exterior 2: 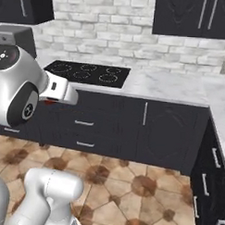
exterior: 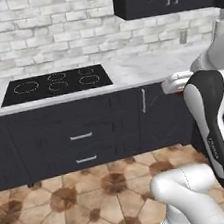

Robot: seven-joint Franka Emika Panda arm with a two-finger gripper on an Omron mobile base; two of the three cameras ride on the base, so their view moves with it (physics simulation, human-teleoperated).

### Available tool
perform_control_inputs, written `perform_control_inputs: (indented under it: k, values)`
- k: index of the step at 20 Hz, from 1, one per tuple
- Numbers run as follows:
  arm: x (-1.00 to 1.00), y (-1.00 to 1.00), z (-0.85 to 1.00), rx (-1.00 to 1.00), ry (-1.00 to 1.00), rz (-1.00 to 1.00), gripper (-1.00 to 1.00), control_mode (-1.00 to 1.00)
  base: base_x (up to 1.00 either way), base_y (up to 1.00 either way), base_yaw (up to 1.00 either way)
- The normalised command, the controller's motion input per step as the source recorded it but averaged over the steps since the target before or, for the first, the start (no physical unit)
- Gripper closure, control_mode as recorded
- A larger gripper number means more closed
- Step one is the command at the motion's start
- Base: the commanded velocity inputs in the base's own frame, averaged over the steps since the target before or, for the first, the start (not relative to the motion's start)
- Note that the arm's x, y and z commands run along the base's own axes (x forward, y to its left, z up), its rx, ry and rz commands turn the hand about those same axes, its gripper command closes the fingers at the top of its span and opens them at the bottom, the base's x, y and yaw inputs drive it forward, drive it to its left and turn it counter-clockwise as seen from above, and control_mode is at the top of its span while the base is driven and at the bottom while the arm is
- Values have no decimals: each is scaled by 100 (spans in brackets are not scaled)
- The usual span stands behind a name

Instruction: Pick the bell pepper from the cabinet and place it in the bowl. Then pick the bowl and place it in the sink. Then turn on the sink facuet.

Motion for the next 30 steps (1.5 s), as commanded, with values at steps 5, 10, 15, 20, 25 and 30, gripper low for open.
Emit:
perform_control_inputs:
  k: [5,10,15,20,25,30]
  values:
    - [0,0,0,0,0,0,100,100,31,0,66]
    - [0,0,0,0,0,0,100,100,63,-3,65]
    - [0,0,0,0,0,0,100,100,96,-31,60]
    - [0,0,0,0,0,0,100,100,98,-44,55]
    - [0,0,0,0,0,0,100,100,59,-32,60]
    - [0,0,0,0,0,0,100,100,44,-6,62]
